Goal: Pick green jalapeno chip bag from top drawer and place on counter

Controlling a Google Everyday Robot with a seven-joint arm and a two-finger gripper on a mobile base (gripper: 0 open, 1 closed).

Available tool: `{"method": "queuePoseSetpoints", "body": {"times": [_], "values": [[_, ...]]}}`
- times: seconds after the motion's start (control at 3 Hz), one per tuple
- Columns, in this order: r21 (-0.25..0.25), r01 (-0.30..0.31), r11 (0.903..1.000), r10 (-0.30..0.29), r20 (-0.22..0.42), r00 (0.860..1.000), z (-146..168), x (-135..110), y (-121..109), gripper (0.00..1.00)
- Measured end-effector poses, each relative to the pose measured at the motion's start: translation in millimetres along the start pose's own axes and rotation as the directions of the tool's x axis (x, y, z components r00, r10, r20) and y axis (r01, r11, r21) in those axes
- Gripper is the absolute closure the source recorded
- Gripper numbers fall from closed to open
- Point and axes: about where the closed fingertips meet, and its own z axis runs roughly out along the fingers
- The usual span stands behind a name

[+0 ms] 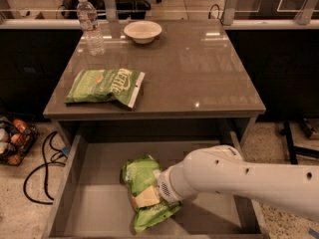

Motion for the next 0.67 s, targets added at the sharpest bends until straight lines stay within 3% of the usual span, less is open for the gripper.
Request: {"method": "queuePoseSetpoints", "body": {"times": [0.33,0.67], "values": [[-0.009,0.017,0.9998,-0.017,0.011,1.0,-14.8,-8.0,-0.7,1.0],[-0.01,0.052,0.9986,-0.052,0.047,0.998,-59.0,-25.4,-2.6,1.0]]}}
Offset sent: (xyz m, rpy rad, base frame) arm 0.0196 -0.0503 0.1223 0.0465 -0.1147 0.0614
